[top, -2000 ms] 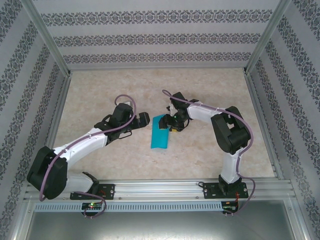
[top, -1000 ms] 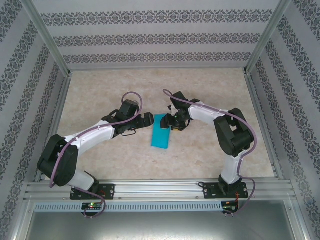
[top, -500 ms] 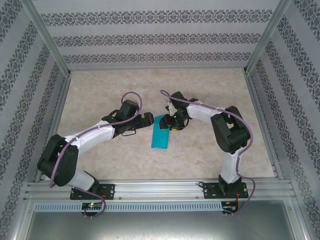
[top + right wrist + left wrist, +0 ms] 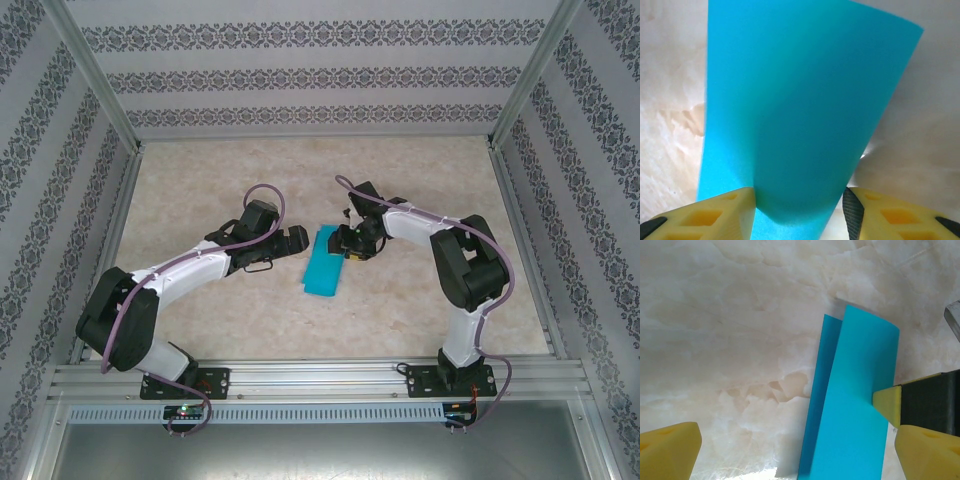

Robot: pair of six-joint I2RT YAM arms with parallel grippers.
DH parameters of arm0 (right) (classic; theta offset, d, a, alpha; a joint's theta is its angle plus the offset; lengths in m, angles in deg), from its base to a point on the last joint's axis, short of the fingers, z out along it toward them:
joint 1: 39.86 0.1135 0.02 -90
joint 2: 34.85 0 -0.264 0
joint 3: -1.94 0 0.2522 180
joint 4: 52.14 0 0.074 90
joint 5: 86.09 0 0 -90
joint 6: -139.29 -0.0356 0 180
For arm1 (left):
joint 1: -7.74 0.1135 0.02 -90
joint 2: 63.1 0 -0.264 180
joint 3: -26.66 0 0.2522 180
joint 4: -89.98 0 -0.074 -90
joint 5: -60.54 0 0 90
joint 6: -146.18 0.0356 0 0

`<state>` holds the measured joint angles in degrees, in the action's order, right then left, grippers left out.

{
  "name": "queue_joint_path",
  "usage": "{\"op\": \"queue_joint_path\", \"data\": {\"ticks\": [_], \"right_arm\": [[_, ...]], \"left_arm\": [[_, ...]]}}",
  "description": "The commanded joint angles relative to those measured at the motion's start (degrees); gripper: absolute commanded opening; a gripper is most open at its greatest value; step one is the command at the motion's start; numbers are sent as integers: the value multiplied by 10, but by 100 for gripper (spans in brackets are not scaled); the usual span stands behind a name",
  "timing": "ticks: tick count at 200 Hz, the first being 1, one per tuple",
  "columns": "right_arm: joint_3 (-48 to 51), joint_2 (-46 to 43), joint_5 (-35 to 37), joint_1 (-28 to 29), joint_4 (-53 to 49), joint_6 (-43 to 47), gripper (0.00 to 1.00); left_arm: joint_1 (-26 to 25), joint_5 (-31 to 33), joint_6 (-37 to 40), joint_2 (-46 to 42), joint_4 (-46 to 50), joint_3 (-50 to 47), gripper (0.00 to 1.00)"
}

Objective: Fold a paper plane with a square sheet of paper (pick it up from the middle)
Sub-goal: Fold the square sheet of paper in half at the center of the table.

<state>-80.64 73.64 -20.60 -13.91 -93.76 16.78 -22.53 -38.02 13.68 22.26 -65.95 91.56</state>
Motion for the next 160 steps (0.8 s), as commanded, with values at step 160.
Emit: {"op": "queue_joint_path", "data": {"ticks": [160], "right_arm": [[-49, 44, -2, 17, -45, 57, 53]], "left_arm": [[5, -19, 3, 12, 1, -1, 98]]}}
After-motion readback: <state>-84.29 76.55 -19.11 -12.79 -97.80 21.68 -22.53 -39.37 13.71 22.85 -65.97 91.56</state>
